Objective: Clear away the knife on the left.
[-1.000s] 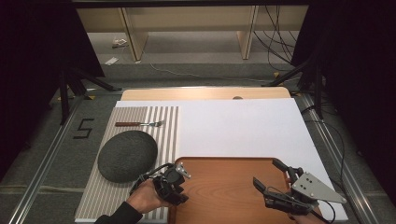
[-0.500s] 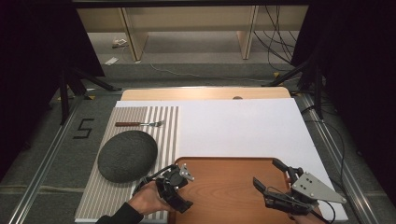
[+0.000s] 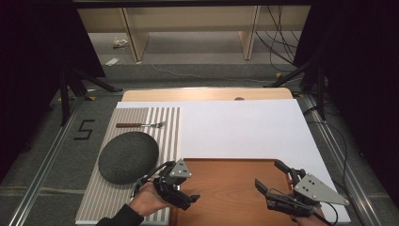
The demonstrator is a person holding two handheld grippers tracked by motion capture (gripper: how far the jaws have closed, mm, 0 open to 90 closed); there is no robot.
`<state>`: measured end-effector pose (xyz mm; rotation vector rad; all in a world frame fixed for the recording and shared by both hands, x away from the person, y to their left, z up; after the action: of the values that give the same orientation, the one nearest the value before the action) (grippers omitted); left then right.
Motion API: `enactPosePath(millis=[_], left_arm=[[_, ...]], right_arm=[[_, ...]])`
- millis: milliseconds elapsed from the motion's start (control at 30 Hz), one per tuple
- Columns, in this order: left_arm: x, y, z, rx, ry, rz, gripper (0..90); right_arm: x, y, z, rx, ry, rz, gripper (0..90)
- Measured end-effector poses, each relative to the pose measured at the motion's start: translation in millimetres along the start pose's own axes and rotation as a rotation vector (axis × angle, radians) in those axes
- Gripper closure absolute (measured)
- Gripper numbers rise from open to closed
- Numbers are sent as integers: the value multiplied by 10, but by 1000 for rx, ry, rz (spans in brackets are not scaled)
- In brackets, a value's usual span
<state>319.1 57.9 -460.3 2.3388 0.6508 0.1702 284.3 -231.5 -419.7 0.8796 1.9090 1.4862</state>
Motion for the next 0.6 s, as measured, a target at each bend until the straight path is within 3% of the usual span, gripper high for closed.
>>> enactPosePath(millis=[100, 300, 500, 600], left_arm=[[-7, 16, -27, -37, -4, 1, 145], [-20, 74, -128, -174, -2, -3, 145], [-21, 97, -188, -242, 7, -1, 145], [-12, 112, -244, -302, -4, -17, 146]], right_arm=[[1, 1, 0, -1, 0, -1, 173], [4, 1, -1, 0, 2, -1, 173], [2, 1, -1, -1, 2, 0, 173], [4, 0, 2, 1, 1, 0, 173]])
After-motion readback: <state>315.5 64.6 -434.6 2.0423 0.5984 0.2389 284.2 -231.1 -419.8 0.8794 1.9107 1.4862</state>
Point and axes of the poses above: each handheld gripper's, and its own axes: z roughly forward along the jaws, y roughly out of its top, x roughly to its left, the point moved 5 cm from there along z, roughly forward along the jaws, and after that the axes turned 1 degree about x, right-handed, at the moved point
